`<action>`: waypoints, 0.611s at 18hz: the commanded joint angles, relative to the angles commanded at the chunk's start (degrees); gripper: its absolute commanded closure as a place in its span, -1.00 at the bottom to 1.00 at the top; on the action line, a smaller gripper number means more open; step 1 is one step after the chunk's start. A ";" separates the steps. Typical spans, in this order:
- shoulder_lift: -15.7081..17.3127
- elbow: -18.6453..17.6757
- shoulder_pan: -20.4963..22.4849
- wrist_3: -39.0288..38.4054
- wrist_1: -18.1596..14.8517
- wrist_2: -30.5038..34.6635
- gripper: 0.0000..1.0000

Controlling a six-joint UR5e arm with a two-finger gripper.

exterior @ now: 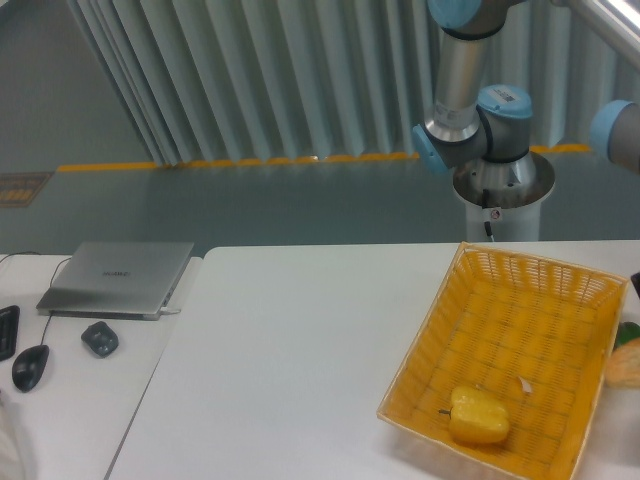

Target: Place the triangular bread on the table

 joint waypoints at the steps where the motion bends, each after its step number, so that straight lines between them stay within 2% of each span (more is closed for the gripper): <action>1: -0.44 0.00 0.09 0.87 0.53 0.00 0.93; 4: -2.38 0.26 1.23 2.55 4.48 -0.09 0.93; 5: -2.38 0.26 1.58 3.42 4.66 -0.44 0.93; 6: -2.47 0.26 1.84 5.00 4.58 -0.87 0.81; 7: -2.56 0.18 2.11 7.01 4.66 -1.40 0.26; 8: -2.56 0.09 2.46 8.43 4.67 -1.93 -0.17; 9: -2.47 0.09 2.55 9.57 4.67 -2.37 -0.70; 10: -2.38 -0.17 2.64 10.37 4.67 -2.46 -1.00; 11: -2.12 -0.17 2.81 11.07 4.58 -2.46 -1.00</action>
